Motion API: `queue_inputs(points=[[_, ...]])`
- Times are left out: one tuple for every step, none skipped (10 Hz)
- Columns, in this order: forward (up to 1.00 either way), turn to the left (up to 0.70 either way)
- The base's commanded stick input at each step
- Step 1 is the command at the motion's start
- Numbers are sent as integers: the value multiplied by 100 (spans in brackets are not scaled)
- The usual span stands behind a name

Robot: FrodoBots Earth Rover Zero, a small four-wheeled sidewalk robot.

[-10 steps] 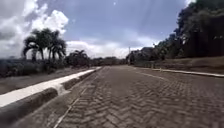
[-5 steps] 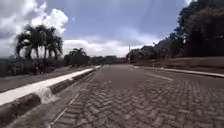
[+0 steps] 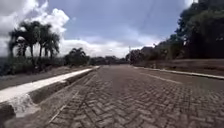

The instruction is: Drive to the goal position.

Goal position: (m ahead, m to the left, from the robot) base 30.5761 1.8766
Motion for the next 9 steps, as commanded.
queue_inputs(points=[[100,0],[100,0],[100,0],[100,0],[100,0],[100,0],[100,0],[100,0],[100,0]])
